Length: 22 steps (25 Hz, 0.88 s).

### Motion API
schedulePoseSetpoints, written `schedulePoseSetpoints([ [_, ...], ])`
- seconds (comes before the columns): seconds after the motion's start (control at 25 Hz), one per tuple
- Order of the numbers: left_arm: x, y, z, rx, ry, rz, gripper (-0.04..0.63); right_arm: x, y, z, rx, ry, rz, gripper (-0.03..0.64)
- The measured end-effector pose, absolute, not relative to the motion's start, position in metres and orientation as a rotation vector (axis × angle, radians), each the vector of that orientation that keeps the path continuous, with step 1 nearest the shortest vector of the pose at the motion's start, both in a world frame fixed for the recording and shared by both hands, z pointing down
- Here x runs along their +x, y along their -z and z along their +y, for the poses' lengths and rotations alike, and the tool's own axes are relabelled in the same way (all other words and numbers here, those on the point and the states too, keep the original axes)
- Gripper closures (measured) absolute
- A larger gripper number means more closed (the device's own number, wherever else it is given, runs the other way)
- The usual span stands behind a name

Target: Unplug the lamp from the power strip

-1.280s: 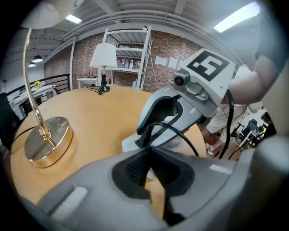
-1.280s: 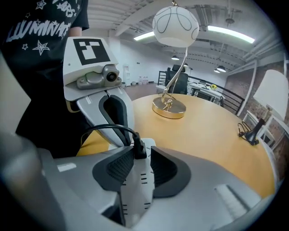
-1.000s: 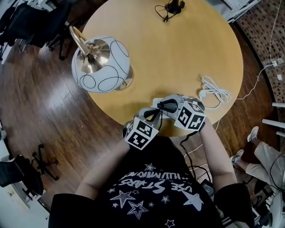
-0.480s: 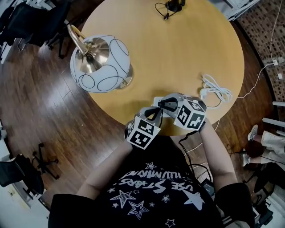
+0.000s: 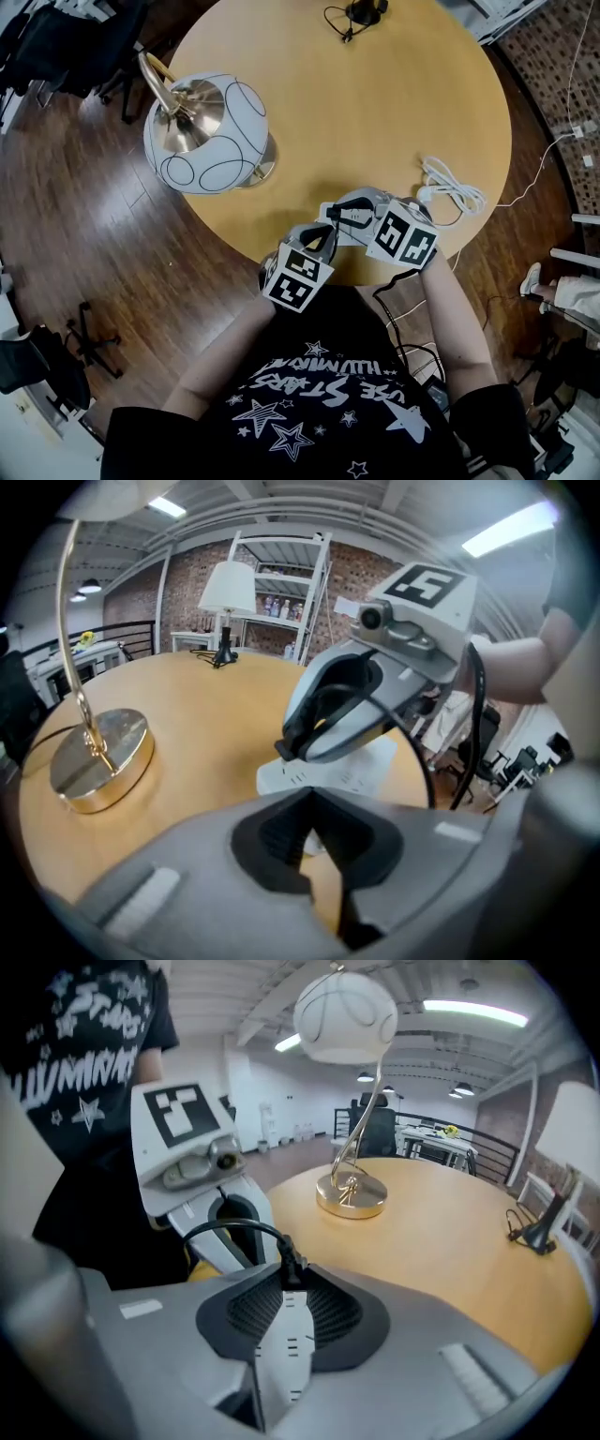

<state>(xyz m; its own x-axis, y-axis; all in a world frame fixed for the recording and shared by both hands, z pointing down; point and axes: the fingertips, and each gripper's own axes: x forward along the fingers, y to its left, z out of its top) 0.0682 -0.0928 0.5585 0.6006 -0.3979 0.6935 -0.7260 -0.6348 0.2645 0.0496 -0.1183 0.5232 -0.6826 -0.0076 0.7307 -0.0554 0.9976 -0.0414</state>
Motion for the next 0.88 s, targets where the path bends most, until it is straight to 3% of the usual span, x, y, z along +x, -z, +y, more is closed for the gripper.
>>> schedulePoseSetpoints([
  [0.52,0.069,-0.558,-0.095,2.265,-0.759,-0.904,0.592,0.057,-0.487,-0.115,0.168,-0.075,-2.406,0.534],
  [0.88,0.053,-0.538,-0.11,2.326,-0.696,-1.049,0.592,0.076,-0.452,-0.111,0.461,-0.269,-2.604,0.534],
])
